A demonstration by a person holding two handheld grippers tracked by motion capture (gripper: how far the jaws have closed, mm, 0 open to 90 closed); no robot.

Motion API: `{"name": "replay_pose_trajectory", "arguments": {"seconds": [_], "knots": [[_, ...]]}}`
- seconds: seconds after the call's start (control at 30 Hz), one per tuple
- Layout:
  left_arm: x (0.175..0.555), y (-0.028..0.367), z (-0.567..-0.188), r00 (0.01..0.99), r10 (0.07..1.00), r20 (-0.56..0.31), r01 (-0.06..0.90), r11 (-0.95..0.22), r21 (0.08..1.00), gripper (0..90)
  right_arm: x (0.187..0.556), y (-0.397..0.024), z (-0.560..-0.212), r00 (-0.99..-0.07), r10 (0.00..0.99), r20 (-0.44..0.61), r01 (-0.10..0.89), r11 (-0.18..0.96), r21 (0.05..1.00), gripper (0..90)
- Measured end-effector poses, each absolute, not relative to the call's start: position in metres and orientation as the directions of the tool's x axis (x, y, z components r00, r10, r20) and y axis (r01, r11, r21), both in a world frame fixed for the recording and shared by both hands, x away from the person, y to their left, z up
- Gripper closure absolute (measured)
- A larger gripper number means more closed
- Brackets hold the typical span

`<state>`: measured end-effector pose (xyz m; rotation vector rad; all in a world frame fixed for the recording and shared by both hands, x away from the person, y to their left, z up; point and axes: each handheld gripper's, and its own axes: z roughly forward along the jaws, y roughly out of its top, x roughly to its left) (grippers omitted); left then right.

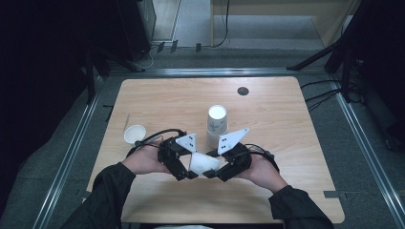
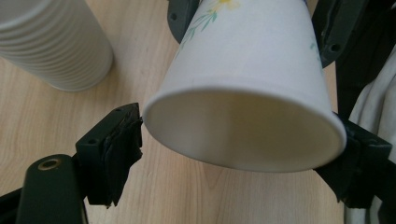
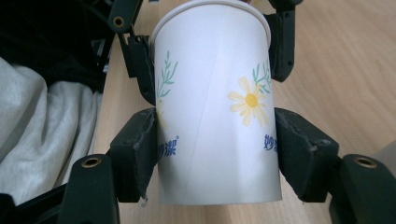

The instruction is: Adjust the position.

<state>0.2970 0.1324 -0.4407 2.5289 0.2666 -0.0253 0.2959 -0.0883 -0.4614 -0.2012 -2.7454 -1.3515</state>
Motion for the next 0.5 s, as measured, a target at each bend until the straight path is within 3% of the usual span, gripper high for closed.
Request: {"name": "replay_pose_trajectory", "arguments": {"seconds": [0.5], "knots": [[0.301, 0.152, -0.423, 0.961, 0.239, -0.141, 0.265, -0.636, 0.725, 14.0, 0.3, -0.113, -0.439, -0.981, 0.131, 0.14, 0.185, 0.457, 0.87, 34.3]]}}
